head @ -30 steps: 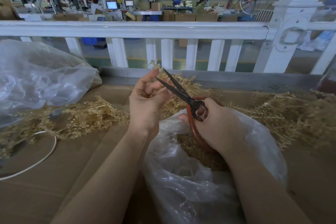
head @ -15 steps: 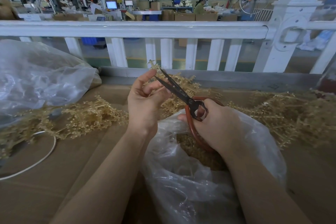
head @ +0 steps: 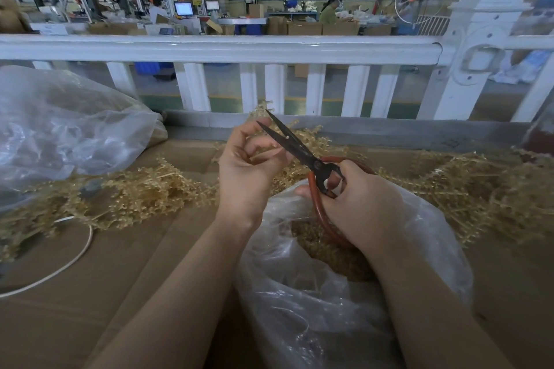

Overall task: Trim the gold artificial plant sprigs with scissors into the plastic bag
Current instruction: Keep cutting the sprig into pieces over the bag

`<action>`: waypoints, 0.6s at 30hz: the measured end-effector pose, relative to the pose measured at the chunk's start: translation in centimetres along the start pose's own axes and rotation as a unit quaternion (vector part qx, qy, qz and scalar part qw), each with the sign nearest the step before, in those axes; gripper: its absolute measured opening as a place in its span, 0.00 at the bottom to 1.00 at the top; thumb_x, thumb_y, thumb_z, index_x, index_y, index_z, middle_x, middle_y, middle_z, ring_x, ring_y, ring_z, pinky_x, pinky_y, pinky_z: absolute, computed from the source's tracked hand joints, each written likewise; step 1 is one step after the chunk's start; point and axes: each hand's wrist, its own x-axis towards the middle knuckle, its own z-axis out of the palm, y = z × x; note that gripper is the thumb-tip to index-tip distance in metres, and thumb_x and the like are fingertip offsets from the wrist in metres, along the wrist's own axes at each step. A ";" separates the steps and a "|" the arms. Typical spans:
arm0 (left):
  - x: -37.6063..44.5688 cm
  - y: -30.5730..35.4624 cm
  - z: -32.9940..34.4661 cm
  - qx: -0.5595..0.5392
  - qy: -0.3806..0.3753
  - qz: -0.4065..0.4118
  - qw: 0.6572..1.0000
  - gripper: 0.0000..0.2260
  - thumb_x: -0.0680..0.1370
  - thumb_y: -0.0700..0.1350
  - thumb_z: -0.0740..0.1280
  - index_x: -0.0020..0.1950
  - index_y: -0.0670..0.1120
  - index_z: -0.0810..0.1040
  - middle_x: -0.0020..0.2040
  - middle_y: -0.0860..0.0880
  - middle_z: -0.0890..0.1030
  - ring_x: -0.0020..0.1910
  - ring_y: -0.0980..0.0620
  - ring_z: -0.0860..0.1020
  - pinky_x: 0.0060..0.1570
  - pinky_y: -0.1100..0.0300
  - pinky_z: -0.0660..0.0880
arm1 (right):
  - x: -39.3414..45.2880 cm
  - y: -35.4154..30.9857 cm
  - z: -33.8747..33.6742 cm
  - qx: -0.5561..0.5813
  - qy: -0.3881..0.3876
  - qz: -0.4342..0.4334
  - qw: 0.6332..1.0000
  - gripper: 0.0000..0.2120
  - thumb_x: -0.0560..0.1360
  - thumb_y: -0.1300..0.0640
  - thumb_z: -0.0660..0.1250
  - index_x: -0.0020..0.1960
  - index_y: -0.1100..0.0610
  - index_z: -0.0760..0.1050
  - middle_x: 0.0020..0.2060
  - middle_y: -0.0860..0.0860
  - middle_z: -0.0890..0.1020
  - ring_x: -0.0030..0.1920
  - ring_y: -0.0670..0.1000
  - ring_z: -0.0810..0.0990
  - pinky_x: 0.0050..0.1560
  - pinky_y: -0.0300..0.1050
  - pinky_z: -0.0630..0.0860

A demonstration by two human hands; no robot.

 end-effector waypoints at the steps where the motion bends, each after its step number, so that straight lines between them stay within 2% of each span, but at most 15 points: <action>1: 0.0 0.0 0.0 -0.002 0.002 -0.001 1.000 0.24 0.70 0.23 0.71 0.64 0.37 0.74 0.43 0.44 0.84 0.42 0.50 0.84 0.47 0.56 0.80 | 0.0 0.0 0.0 -0.006 0.004 -0.002 1.000 0.35 0.62 0.19 0.52 0.47 0.49 0.72 0.34 0.41 0.77 0.31 0.40 0.68 0.31 0.36 0.64; 4: 0.0 0.1 0.0 -0.009 0.007 -0.004 1.000 0.25 0.70 0.23 0.71 0.64 0.37 0.74 0.43 0.44 0.84 0.42 0.50 0.84 0.47 0.56 0.80 | -0.1 -0.1 0.0 -0.009 0.012 -0.004 1.000 0.35 0.62 0.19 0.51 0.46 0.48 0.71 0.34 0.40 0.76 0.31 0.40 0.69 0.31 0.34 0.63; 7: 0.0 0.1 0.0 -0.013 0.006 -0.007 1.000 0.26 0.70 0.23 0.70 0.66 0.36 0.73 0.46 0.41 0.83 0.42 0.49 0.84 0.47 0.55 0.80 | -0.2 0.0 0.0 0.005 0.020 -0.008 1.000 0.35 0.61 0.19 0.50 0.44 0.49 0.71 0.32 0.40 0.76 0.31 0.41 0.71 0.31 0.36 0.66; 12: -0.1 0.2 0.1 -0.015 0.007 -0.011 1.000 0.26 0.70 0.23 0.70 0.67 0.35 0.72 0.47 0.39 0.82 0.43 0.48 0.84 0.48 0.54 0.80 | -0.1 0.2 0.2 0.014 0.026 -0.020 0.999 0.28 0.66 0.23 0.60 0.42 0.48 0.70 0.30 0.38 0.72 0.30 0.38 0.69 0.31 0.32 0.62; 15: 0.0 0.2 0.1 -0.019 0.006 -0.010 1.000 0.26 0.70 0.23 0.70 0.67 0.34 0.72 0.46 0.39 0.82 0.44 0.47 0.84 0.51 0.51 0.80 | 0.0 0.2 0.3 0.031 0.032 -0.024 0.999 0.32 0.62 0.20 0.53 0.41 0.49 0.71 0.29 0.38 0.72 0.30 0.38 0.70 0.30 0.32 0.63; 18: 0.0 0.1 0.1 -0.026 0.007 -0.019 0.999 0.26 0.70 0.23 0.70 0.66 0.35 0.72 0.45 0.40 0.81 0.44 0.47 0.83 0.50 0.52 0.80 | -0.1 0.3 0.5 0.064 0.024 -0.014 0.998 0.35 0.60 0.19 0.53 0.40 0.49 0.73 0.30 0.40 0.76 0.32 0.40 0.74 0.32 0.34 0.68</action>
